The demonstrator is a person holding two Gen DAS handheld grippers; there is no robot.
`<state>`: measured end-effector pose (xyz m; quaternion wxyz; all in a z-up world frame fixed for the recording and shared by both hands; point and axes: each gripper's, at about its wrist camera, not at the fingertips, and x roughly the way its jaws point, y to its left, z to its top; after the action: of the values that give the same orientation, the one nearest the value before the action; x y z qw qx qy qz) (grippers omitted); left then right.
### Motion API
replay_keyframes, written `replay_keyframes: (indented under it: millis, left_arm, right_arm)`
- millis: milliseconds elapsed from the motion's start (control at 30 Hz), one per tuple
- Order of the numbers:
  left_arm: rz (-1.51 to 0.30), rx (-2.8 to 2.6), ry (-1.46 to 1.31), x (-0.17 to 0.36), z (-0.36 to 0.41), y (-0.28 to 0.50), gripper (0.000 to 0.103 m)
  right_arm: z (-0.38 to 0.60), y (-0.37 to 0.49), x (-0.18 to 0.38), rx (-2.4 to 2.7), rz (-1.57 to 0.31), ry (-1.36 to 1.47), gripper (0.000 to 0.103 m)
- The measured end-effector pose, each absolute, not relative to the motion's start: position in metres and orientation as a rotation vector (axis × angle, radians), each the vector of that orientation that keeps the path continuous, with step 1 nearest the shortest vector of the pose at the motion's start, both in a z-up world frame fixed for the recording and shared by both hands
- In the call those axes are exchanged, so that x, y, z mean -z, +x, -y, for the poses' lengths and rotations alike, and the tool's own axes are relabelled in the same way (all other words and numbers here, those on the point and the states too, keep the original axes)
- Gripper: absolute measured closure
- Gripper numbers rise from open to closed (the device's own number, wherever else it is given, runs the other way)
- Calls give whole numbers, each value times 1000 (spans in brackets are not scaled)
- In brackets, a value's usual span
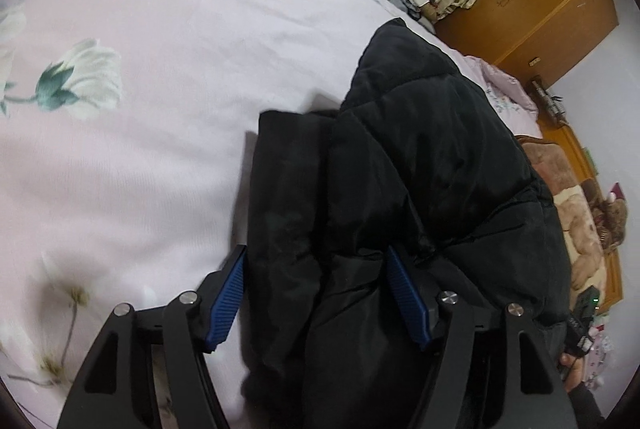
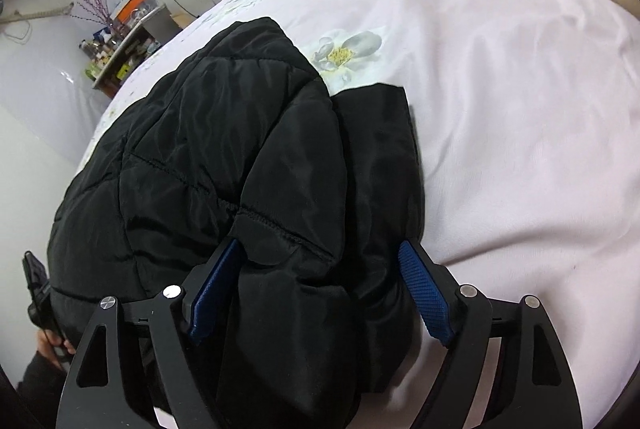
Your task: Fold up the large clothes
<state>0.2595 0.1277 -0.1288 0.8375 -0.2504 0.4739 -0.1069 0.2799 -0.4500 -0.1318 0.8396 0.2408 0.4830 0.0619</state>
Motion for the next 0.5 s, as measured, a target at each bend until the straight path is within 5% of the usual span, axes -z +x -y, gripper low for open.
replay_keyframes:
  millis: [500]
  left_arm:
    - [-996,281,-542,137,-129,279,23]
  right_arm:
    - [465,292,156,-205,-1036,642,7]
